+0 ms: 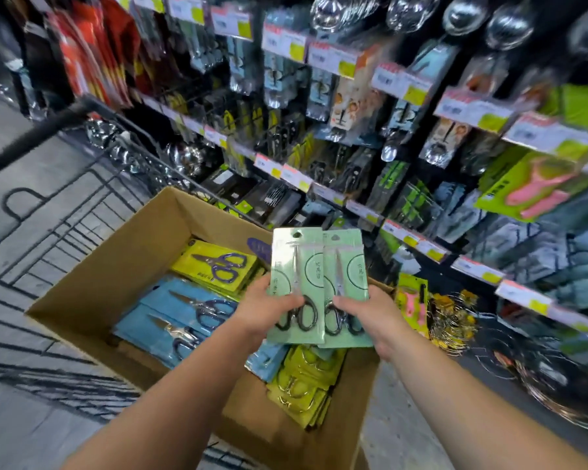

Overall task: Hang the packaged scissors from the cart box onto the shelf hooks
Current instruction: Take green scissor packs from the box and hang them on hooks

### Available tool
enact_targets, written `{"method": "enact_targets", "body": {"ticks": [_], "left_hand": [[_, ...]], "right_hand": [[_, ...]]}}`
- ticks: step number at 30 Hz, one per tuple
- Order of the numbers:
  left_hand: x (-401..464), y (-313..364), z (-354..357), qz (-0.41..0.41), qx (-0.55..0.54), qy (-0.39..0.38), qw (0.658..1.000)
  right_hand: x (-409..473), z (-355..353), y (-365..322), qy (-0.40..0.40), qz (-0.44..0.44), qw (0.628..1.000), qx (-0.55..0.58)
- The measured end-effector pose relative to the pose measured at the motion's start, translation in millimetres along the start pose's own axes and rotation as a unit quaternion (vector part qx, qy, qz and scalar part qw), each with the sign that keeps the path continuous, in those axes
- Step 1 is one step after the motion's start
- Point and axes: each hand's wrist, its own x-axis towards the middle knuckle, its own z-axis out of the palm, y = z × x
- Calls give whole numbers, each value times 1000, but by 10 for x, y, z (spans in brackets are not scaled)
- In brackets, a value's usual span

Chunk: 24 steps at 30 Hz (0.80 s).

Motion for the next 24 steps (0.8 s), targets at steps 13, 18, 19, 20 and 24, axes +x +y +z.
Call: {"method": "enact_targets", "body": {"ticks": [13,18,19,20,24], "left_hand": [[-399,211,1567,107,164,-129,972],[-835,-44,2526,122,214,-177,953],[-945,-120,2742,124,219,-190,949],[-1080,-194,2963,129,224,-203,944],[-1625,-491,3823,146,260,-256,919]], "right_hand": [[-795,-1523,452,170,-46,978,108],[-1090,-2371,1180,242,-50,957,150],[-1245,-2546,1284,252,-44,954,157],[-1391,-2729,1413,262,-42,949,171],[-2113,-3426,1825,305,-50,929,206]]}}
